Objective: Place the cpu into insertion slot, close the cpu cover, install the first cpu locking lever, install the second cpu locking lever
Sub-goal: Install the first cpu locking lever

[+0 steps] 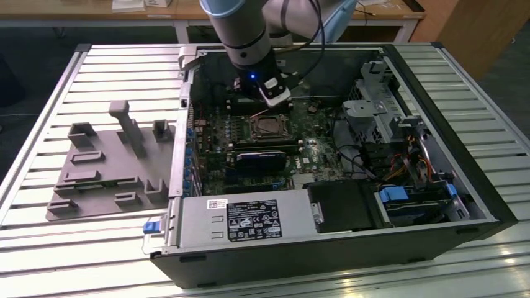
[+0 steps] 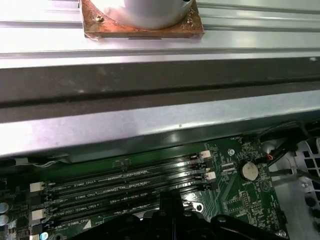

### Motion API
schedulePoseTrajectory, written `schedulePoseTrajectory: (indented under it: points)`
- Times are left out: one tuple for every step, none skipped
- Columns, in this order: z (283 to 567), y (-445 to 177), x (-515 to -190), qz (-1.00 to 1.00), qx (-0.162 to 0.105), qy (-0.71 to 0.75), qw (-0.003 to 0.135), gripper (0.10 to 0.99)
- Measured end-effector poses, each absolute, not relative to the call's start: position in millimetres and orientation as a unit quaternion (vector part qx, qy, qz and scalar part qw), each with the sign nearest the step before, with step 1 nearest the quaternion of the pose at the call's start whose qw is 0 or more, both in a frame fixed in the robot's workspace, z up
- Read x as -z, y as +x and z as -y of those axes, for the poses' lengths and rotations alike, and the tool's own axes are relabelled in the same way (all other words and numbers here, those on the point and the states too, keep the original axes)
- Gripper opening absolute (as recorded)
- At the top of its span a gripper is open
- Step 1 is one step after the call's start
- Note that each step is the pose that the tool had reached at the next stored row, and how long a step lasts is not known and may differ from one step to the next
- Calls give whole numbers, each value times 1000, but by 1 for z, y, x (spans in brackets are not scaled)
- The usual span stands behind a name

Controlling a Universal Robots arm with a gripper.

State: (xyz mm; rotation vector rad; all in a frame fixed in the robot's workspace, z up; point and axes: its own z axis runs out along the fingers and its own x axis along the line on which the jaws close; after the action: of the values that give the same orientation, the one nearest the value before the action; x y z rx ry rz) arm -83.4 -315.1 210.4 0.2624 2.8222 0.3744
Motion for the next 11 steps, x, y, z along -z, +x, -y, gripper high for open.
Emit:
schedulePoseTrajectory:
  points:
    - [315, -84, -210, -977, -129, 92, 142, 102]
    - [315, -84, -209, -977, -129, 95, 143, 102]
    - [315, -84, -208, -976, -128, 102, 144, 102]
    - [315, -84, -208, -975, -126, 109, 145, 102]
    - [315, -84, -207, -974, -125, 117, 146, 102]
    - [315, -84, -207, -974, -124, 123, 146, 102]
    - [315, -85, -206, -973, -124, 127, 147, 102]
    - [314, -86, -206, -973, -123, 130, 147, 102]
    - [313, -87, -206, -972, -123, 132, 148, 102]
    - [312, -88, -205, -972, -123, 134, 148, 102]
    - [312, -89, -205, -972, -123, 135, 148, 102]
